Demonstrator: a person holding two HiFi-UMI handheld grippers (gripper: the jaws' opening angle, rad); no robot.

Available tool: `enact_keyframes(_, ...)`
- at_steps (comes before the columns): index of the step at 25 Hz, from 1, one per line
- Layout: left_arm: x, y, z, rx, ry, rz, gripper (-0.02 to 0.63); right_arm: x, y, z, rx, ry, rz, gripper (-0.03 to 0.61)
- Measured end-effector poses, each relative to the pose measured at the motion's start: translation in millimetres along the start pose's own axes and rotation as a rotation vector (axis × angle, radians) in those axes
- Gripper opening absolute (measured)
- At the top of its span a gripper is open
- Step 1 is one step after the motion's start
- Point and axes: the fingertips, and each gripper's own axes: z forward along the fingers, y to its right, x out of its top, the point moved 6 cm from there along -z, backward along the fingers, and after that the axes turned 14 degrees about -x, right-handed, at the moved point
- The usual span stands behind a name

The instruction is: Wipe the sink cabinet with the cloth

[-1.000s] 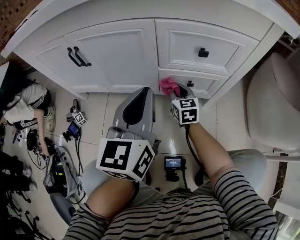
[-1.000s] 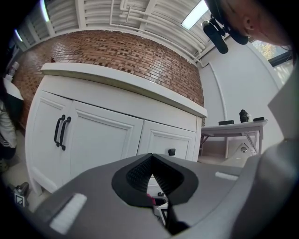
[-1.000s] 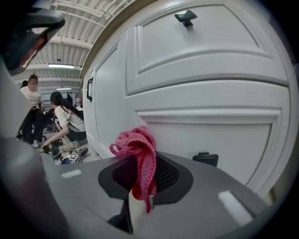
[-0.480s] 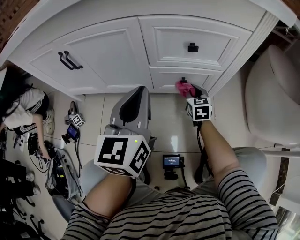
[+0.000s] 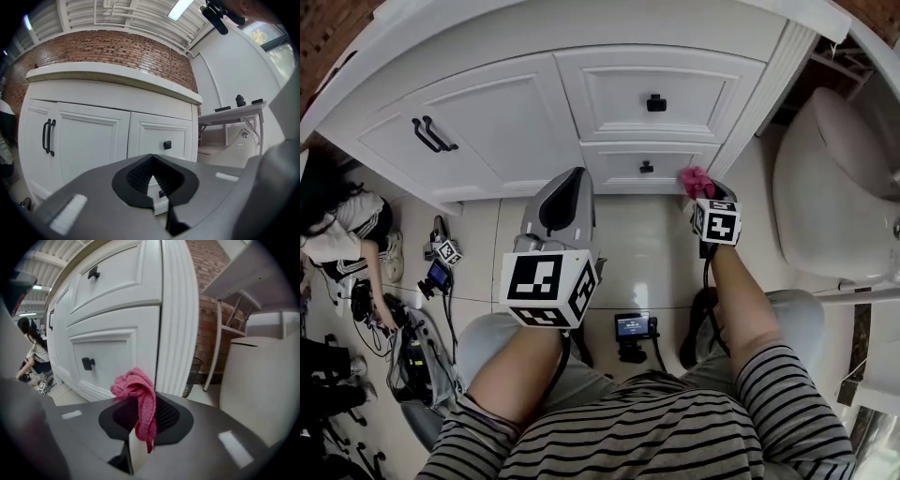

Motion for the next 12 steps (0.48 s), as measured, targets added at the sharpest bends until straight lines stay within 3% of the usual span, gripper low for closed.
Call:
enact_keyframes(3, 1.3, 1.2, -1.6, 0.005, -0.014, 0.021, -0.006, 28.4, 16.8, -31.2, -0.014, 0.002, 0.050, 0.074)
enact_keyframes(6, 1.2, 3.7, -6.0, 0.010, -0.028, 0.028, -0.006, 85.9, 22.7, -90.6, 0.055, 0.065, 0.109, 0.074)
enact_keyframes(9, 5.7, 7.8, -11.5, 0.010, -0.024, 0.029, -0.006, 142.6, 20.1, -169.2, 0.198, 0.199, 0.190, 0.077)
enact_keyframes(12, 11.5, 10.4, -18.7, 0.020, -0.015, 0.075, -0.006, 166.4, 19.3, -227.8, 0.238, 0.359, 0.257, 0.075)
